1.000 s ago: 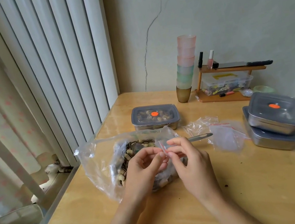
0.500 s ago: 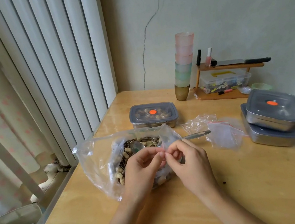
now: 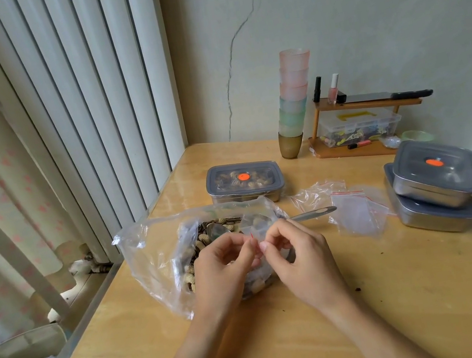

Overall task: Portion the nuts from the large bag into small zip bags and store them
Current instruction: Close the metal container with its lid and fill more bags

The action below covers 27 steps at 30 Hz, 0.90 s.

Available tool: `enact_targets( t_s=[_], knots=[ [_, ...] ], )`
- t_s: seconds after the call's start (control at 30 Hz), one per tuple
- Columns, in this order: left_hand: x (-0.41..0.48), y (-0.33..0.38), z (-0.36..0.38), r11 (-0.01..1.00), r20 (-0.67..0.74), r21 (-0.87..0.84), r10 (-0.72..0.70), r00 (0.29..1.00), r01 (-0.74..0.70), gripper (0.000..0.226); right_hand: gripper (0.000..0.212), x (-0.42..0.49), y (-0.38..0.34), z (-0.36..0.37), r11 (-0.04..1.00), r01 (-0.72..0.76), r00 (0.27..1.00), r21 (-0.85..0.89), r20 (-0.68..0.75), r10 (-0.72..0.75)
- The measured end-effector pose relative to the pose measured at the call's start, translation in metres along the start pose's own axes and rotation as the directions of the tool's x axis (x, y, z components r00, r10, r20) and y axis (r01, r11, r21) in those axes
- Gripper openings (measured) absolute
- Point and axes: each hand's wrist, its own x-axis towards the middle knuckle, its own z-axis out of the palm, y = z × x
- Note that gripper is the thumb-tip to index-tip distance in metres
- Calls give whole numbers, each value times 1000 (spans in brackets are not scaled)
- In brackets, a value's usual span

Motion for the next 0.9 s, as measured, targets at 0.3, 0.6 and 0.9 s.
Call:
enact_targets(
  t_s=[0.3, 0.6, 0.9],
  knots=[
    [-2, 3, 1, 998, 41, 59, 19, 999, -22, 16, 21, -1, 0, 2, 998, 48, 999, -37, -11, -48],
    [-1, 1, 1, 962, 4, 242, 126, 992, -123, 16, 13, -1, 1, 0, 999, 29, 999, -42, -32, -30],
    [-3, 3, 2, 958, -1, 267, 106, 994, -101, 28, 10, 5, -3, 6, 895, 159, 961, -417, -141, -237]
  ],
)
